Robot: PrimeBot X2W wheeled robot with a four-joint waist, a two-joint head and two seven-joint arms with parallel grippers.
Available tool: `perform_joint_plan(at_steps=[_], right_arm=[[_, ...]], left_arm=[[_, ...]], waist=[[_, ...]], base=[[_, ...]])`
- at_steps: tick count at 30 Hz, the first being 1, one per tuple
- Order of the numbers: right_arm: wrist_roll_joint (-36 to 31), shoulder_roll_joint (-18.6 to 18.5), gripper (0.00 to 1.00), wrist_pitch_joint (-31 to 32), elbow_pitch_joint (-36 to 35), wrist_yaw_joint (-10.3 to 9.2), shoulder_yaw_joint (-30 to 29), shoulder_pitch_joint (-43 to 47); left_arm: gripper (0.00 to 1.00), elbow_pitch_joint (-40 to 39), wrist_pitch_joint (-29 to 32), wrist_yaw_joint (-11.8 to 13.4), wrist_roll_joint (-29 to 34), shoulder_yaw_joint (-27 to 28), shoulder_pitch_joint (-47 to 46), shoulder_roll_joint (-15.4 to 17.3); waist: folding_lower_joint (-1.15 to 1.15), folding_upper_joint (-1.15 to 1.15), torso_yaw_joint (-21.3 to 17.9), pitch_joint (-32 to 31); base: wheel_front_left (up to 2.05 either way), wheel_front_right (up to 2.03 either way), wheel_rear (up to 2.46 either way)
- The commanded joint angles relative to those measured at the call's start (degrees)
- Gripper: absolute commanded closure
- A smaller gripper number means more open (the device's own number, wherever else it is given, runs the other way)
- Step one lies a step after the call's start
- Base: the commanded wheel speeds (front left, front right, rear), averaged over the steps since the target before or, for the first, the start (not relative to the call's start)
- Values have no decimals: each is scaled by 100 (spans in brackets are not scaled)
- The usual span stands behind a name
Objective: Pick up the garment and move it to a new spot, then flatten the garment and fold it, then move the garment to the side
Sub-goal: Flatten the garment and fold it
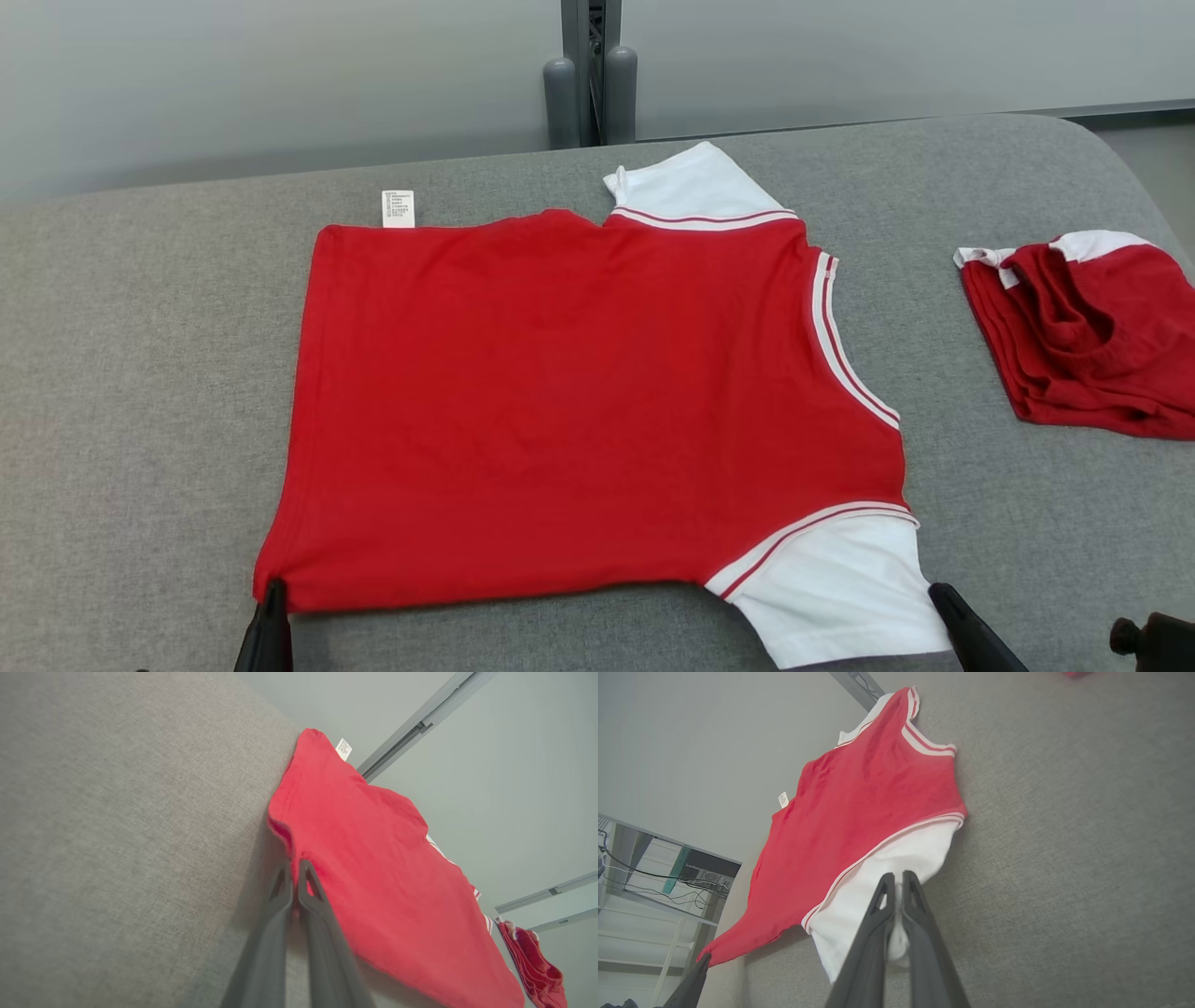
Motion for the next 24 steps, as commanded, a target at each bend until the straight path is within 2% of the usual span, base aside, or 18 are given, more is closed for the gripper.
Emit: perform_joint_plan(at_steps=[1, 14, 24], right_arm=[[-47, 4, 100, 29, 61, 1, 3, -95], [-132, 26, 100, -59, 277, 1, 94, -420], [-317, -148, 100, 175, 212, 1, 121, -863]], left_arm=[[100, 8, -19, -47, 31, -2, -123, 8], [100, -231, 86, -145, -277, 33, -311, -113], [100, -310, 267, -134, -214, -110, -787, -114]], waist=[[0, 0, 2, -15], [0, 0, 48, -11], [0, 0, 32, 93]], base=[[0, 0, 0], [0, 0, 0], [0, 0, 0]])
